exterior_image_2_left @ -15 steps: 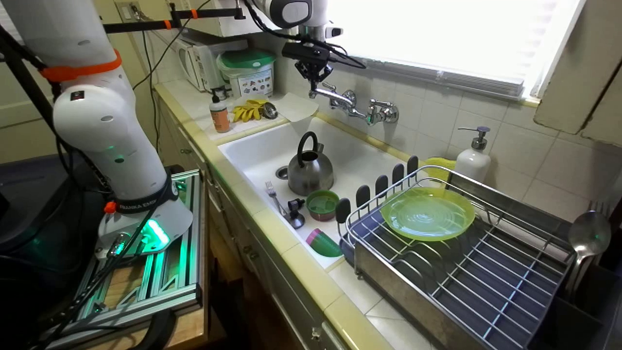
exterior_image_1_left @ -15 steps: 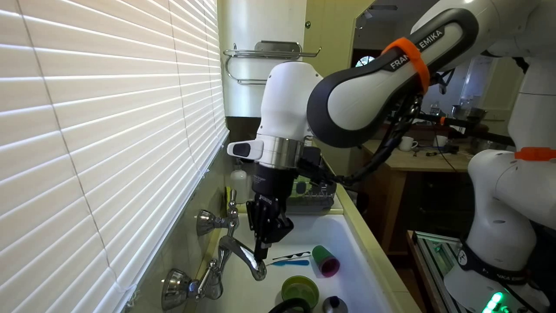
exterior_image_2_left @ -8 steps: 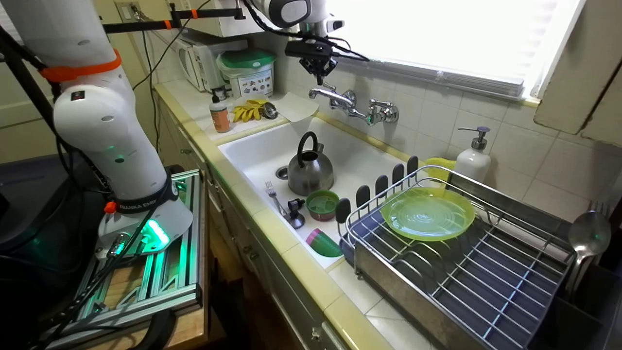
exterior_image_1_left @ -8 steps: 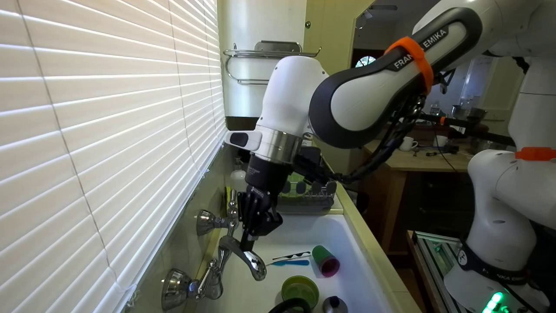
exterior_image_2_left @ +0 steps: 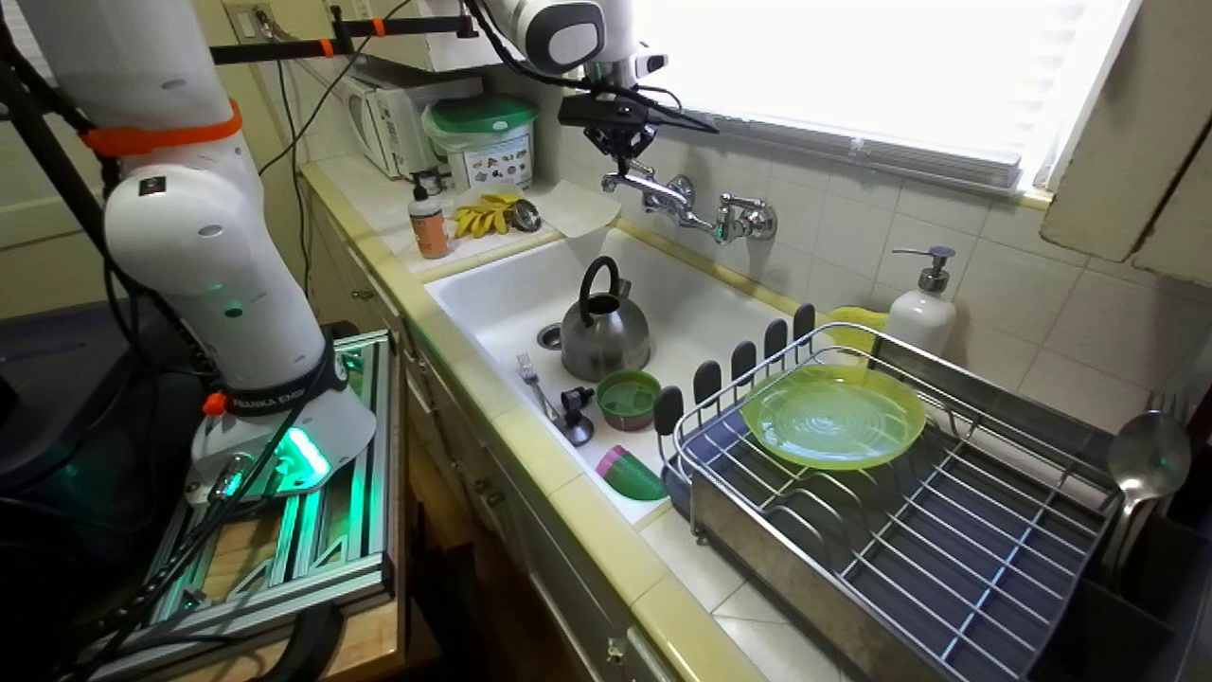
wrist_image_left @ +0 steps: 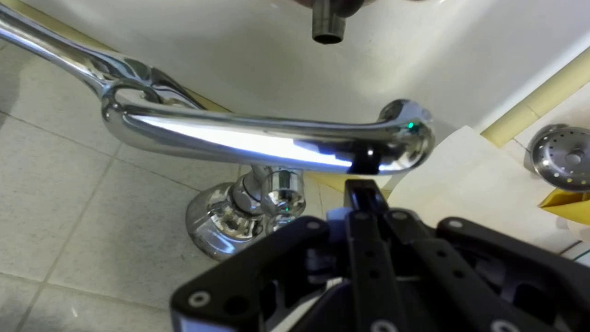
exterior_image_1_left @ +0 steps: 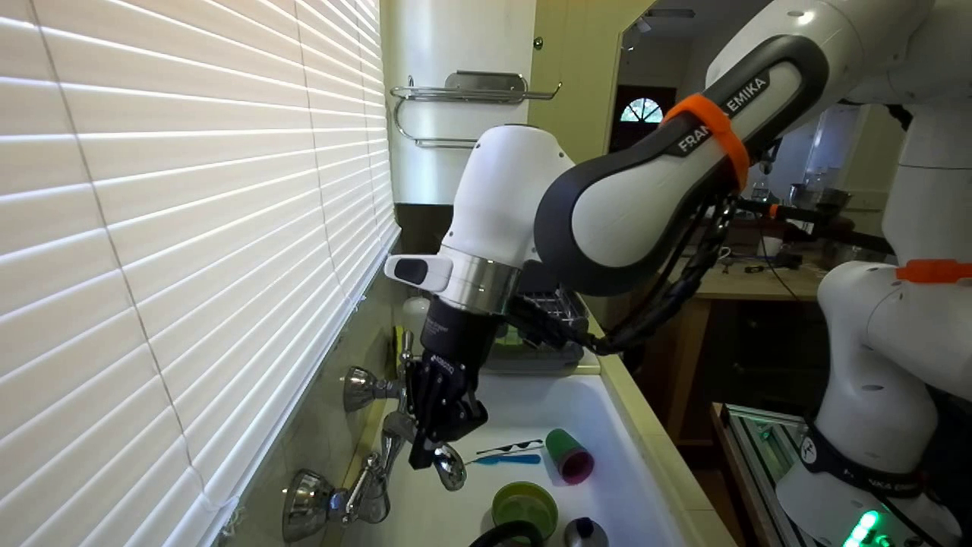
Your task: Push the faucet nozzle to the left and move the kettle to the left of the sink as well
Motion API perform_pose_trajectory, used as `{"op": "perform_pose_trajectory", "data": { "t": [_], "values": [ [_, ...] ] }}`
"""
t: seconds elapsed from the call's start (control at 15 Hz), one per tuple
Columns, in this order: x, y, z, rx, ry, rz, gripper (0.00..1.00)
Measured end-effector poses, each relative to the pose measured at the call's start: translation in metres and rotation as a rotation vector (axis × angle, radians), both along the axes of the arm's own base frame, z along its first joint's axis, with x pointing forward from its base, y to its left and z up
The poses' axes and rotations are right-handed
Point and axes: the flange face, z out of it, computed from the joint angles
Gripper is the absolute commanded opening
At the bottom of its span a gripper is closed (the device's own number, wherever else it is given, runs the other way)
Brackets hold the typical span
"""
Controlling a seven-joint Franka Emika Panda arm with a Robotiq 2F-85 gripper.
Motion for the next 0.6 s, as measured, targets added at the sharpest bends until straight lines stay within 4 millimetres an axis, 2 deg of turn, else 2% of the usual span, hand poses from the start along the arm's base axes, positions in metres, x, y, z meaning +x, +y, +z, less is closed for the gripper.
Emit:
{"op": "perform_pose_trajectory", "data": {
  "t": [0.2,0.6],
  "values": [
    [-0.0010,0.0049,-0.0099,-0.006,0.011,0.028,0.00],
    [0.0001,0.0031,-0.0094,-0.012,0.033,0.032,0.00]
  ]
}}
